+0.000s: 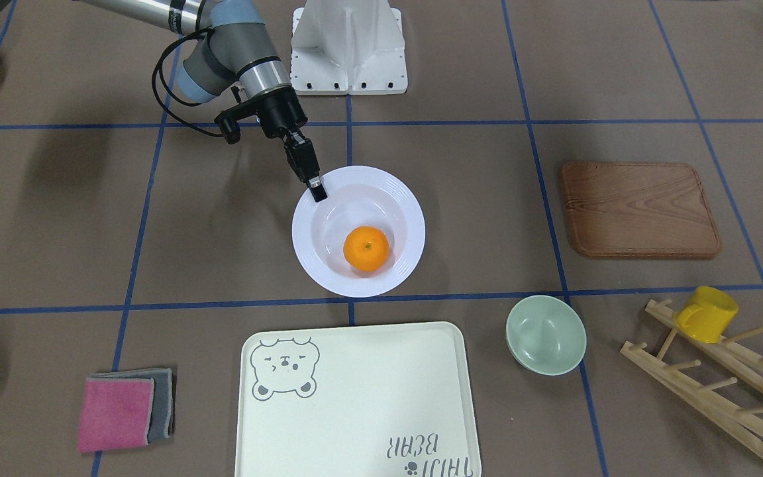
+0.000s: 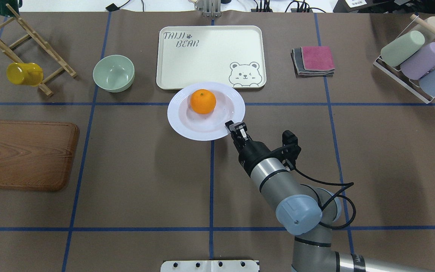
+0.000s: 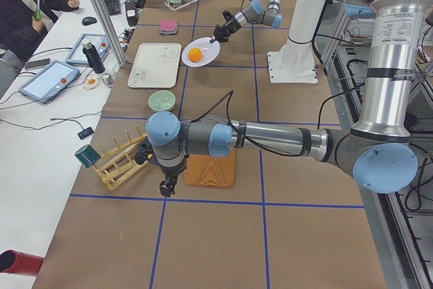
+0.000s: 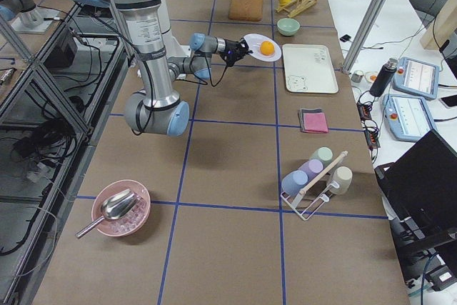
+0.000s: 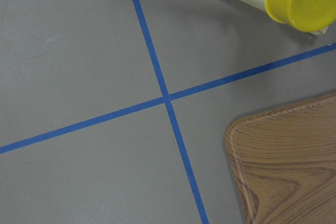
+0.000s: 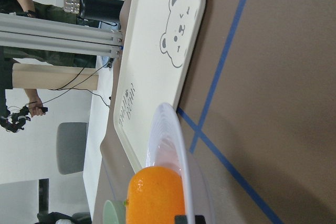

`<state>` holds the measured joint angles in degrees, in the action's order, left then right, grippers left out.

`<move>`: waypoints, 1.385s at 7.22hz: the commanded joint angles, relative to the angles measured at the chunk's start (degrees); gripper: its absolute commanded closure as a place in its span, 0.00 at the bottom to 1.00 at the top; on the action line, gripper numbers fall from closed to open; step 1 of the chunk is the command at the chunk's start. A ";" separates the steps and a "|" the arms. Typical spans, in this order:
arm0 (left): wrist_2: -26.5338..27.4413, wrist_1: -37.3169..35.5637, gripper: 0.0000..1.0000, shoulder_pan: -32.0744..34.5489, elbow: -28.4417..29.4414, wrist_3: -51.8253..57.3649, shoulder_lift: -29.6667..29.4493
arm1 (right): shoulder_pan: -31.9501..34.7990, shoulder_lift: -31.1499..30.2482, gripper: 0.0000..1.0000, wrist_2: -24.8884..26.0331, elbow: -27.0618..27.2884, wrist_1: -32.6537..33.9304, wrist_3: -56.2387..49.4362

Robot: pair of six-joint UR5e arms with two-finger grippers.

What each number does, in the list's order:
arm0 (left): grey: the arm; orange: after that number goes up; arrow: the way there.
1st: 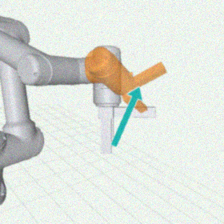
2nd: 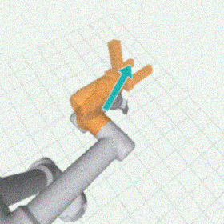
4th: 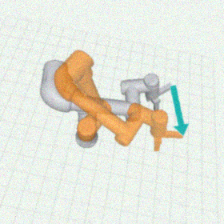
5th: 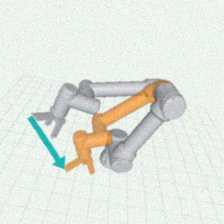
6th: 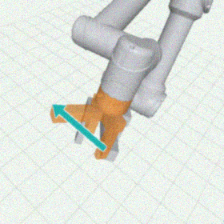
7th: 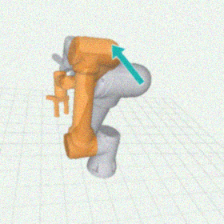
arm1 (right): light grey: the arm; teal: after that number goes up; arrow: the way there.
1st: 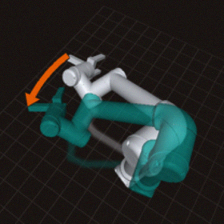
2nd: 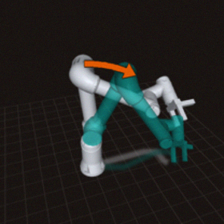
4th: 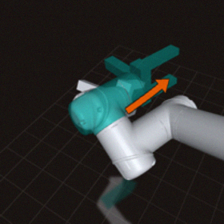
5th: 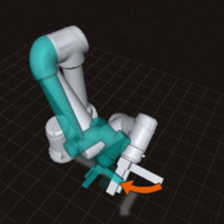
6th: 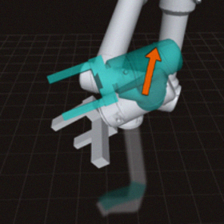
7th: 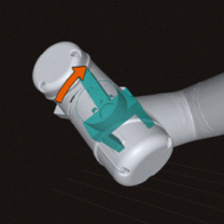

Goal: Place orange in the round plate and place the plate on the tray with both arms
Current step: 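Grip the plate rim with the right gripper and slide it toward the tray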

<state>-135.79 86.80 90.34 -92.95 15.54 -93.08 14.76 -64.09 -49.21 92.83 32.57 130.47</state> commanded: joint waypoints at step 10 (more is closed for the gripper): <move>0.00 0.04 0.01 0.01 -2.93 -0.16 2.20 | 14.33 26.48 0.00 -2.29 -36.52 13.93 11.44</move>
<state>-135.79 86.84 90.35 -95.69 15.39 -90.86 29.10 -37.14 -50.84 54.86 46.33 145.69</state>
